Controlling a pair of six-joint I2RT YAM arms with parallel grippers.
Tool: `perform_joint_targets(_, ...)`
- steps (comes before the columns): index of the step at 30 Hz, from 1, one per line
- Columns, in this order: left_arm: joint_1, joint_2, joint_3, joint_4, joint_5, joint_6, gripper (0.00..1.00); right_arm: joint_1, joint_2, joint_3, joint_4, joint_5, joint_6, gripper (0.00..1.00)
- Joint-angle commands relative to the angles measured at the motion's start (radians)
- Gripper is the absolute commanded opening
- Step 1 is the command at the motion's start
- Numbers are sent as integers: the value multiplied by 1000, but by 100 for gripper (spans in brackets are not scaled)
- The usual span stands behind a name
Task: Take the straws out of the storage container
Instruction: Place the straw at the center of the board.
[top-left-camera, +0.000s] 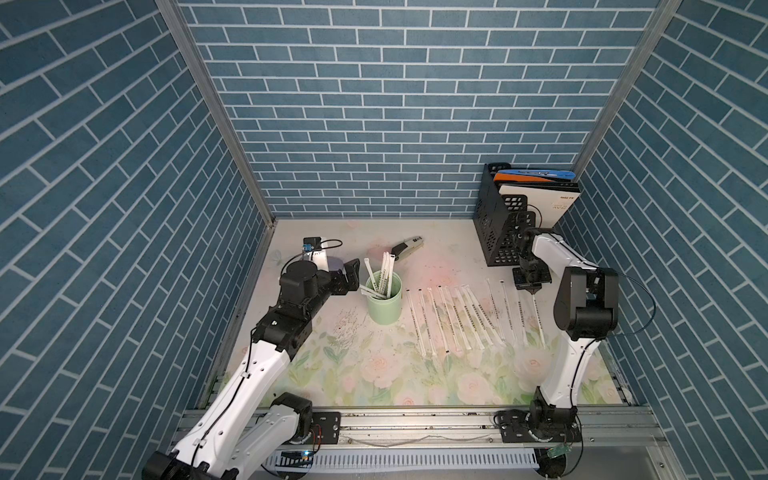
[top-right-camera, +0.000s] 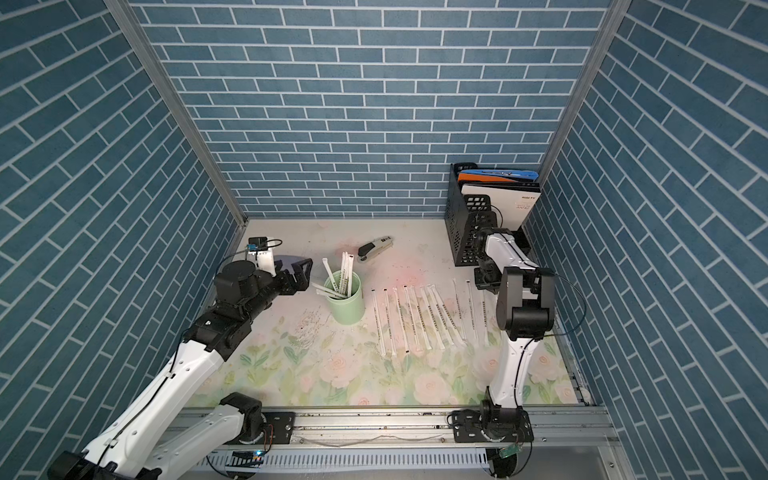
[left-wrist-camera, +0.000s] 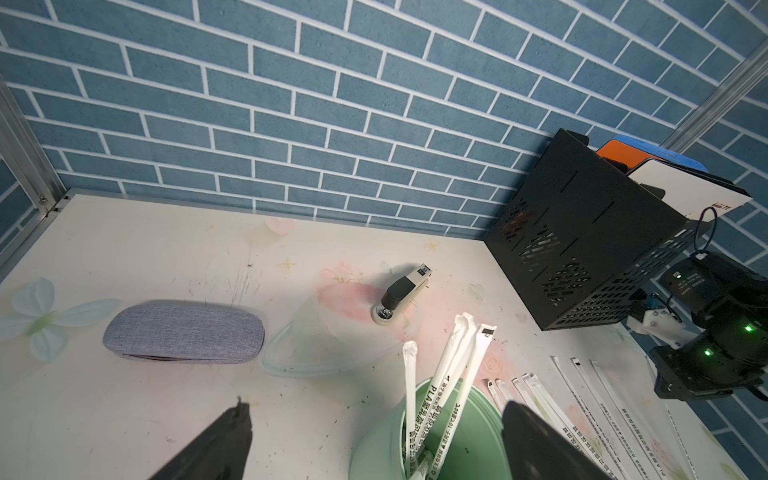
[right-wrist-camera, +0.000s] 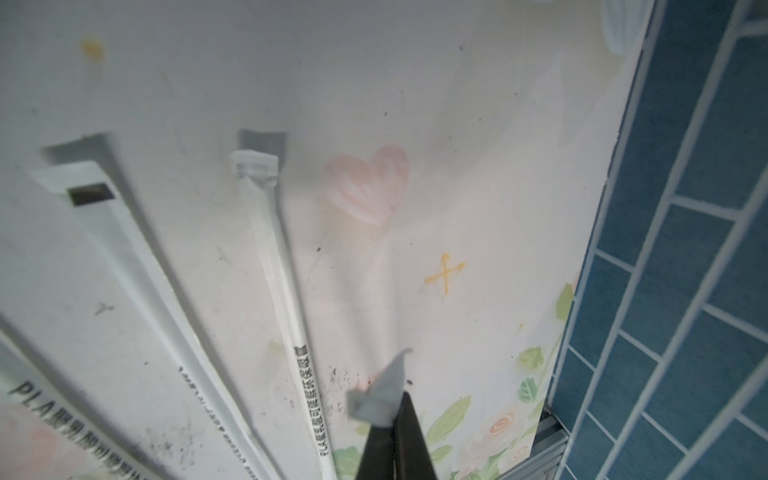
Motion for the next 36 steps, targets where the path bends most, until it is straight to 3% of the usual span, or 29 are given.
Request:
perform_joint_targets(1, 6, 5, 14, 10, -8, -1, 100, -11, 35, 49, -6, 8, -12, 2)
perform_joint_targets(14, 6, 8, 15, 9, -10, 0, 100, -17, 110, 87, 10, -9, -6, 4)
perform_joint_targets(28, 6, 13, 16, 8, -11, 0, 99, -18, 61, 76, 5, -16, 0, 21)
perform_joint_targets(32, 7, 9, 19, 4, -19, 0, 100, -16, -16, 32, 31, -63, 9, 23)
perform_joint_targets(36, 7, 1, 22, 1, -29, 3, 100, 21, -204, -88, 156, -193, 10, 23)
